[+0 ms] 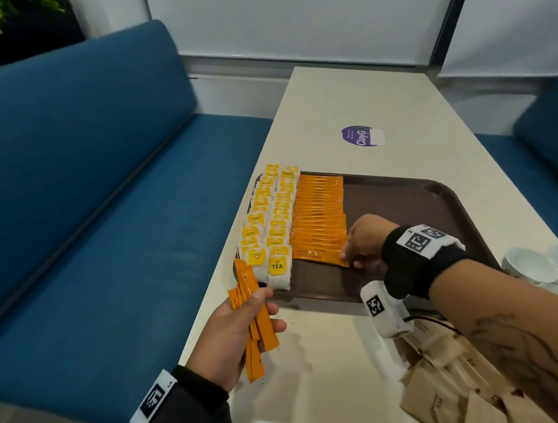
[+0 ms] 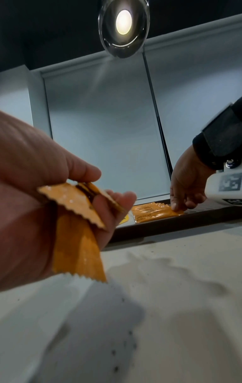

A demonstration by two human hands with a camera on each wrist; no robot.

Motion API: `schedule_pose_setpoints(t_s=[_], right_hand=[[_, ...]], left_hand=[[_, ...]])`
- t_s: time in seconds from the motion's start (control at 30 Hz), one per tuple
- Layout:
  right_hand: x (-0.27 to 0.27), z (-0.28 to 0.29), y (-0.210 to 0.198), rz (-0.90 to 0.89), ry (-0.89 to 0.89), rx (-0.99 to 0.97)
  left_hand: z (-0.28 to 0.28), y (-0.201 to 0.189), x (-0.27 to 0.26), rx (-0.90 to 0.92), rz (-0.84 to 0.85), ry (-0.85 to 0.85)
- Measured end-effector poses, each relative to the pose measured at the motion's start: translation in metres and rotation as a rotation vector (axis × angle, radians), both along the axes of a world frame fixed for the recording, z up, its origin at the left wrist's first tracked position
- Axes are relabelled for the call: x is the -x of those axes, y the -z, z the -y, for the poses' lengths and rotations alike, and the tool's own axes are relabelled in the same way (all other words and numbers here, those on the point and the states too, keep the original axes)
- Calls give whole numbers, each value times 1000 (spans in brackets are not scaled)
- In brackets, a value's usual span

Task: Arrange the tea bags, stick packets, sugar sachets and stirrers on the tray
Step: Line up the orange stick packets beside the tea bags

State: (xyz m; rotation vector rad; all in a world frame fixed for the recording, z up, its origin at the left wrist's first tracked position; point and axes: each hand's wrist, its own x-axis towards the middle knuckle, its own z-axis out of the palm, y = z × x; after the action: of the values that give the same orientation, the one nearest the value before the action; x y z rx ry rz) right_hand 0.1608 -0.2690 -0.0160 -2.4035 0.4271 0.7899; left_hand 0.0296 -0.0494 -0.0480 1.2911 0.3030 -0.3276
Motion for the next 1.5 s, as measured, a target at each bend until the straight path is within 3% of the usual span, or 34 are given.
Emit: schedule_pose_setpoints(t_s=[0.5,0.6,0.7,0.87,1.07,1.2,1.37,1.5], right_hand=[[-9,-3,-3,-108,-23,15],[-5,8,-2,68,8,-2],[8,14,-11,204,97,-124],[54,8,-37,305,15,-418],[104,-2,-25,191,68,-798],[117,4,-16,229,82,-882],[123,26,-20,317,50,-1003],[123,34,-20,421,29,-992]], left_hand=[[8,7,-1,-48,3,95],[13,6,0,-62,13,114],[18,3,1,-68,20,131],[29,-2,0,-91,36,160],[49,-9,2,-97,101,251],[59,-8,4,-126,93,295],[60,-12,5,-33,-67,356],[58,-13,3,-42,-31,348]])
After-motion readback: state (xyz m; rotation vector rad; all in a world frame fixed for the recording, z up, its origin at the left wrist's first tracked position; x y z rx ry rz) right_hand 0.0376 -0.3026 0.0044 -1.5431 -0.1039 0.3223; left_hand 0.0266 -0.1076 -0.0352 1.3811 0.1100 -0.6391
